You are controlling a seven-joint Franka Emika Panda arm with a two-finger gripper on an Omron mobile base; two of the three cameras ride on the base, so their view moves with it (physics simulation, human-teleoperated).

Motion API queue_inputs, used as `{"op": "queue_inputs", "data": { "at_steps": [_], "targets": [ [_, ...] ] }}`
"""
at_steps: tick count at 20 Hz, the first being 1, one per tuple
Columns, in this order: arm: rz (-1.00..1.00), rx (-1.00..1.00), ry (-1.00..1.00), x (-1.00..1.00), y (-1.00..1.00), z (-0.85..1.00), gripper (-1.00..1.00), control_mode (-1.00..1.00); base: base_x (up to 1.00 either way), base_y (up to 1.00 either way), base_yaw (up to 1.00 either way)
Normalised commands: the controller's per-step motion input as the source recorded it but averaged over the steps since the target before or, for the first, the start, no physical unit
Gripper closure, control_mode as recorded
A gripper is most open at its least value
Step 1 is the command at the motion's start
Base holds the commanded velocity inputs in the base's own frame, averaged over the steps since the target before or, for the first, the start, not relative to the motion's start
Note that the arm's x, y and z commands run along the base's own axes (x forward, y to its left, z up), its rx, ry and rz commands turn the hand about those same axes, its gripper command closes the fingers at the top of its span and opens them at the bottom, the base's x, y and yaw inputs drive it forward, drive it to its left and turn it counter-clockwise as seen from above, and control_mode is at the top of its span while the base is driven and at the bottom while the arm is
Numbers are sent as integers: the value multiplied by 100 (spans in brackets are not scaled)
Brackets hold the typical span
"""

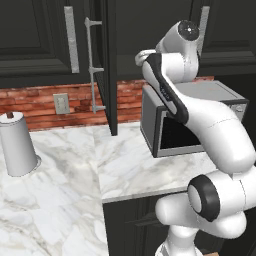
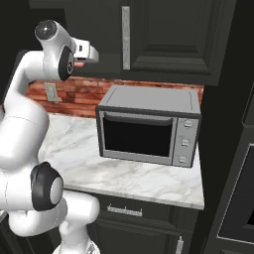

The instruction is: Open the cabinet. Pick the bar soap and place it next to the sink. Then close the cabinet.

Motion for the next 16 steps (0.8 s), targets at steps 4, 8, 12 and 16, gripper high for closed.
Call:
{"op": "queue_inputs", "data": {
  "at_steps": [4,8,12,16],
  "targets": [
    [0,0,0,-63,-1,0,100,-100,0,0,0],
    [0,0,0,-69,-1,0,100,-100,0,0,0],
    [0,0,0,-73,-13,0,100,-100,0,0,0],
    [0,0,2,-76,-20,0,100,-100,0,0,0]
  ]
}}
